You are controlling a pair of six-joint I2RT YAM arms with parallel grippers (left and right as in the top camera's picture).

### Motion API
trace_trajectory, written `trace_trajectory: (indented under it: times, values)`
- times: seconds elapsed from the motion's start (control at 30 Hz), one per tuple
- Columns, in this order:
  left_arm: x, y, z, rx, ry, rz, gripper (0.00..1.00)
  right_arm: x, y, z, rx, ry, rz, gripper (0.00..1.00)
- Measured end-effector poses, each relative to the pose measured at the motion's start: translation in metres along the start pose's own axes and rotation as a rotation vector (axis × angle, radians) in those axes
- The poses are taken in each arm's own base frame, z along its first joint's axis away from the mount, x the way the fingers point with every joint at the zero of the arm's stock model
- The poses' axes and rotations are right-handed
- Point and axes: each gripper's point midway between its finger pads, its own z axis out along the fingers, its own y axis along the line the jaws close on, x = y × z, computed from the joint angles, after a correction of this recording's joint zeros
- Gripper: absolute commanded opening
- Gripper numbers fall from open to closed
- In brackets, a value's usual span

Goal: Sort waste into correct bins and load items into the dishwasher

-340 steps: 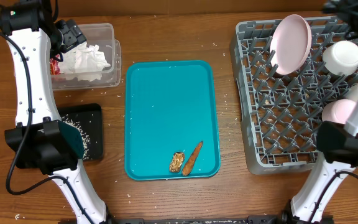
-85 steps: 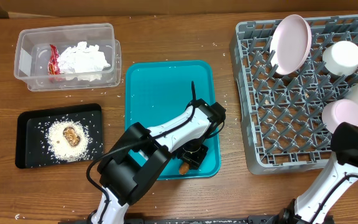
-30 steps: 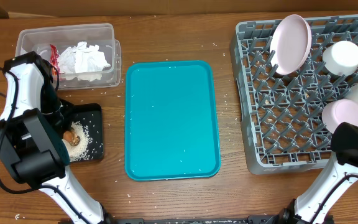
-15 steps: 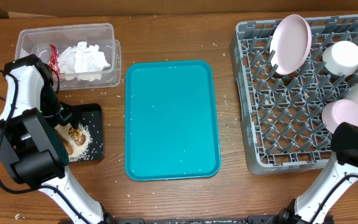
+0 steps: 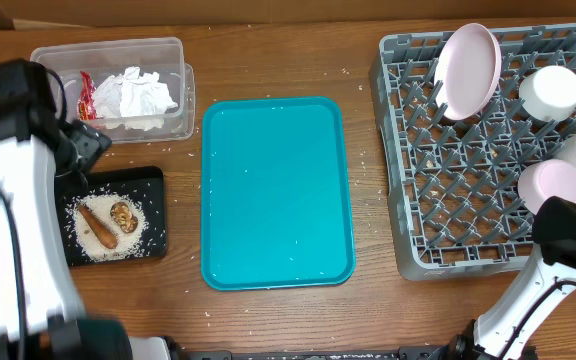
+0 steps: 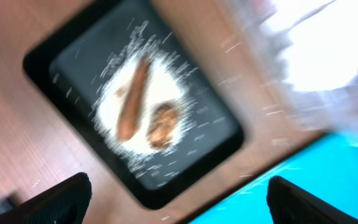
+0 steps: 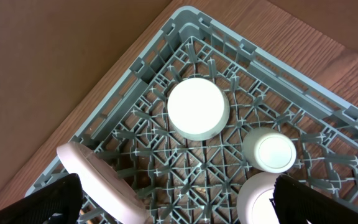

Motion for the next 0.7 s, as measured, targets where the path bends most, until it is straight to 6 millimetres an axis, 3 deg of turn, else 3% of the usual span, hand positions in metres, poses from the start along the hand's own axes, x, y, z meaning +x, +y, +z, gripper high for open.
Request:
trace_trajectory:
  times: [0.13, 0.27, 0.7]
  values:
    - [-0.015, -0.004, -0.052, 0.148, -0.163, -0.030, 1.00, 0.000, 0.000, 0.000, 0.000, 0.000, 0.000, 1.00]
    - [-0.018, -0.002, -0.076, 0.208, -0.228, -0.051, 1.00, 0.000, 0.000, 0.000, 0.000, 0.000, 0.000, 1.00]
    - [-0.018, -0.005, -0.068, 0.193, -0.210, -0.048, 1.00, 0.000, 0.000, 0.000, 0.000, 0.000, -0.001, 1.00]
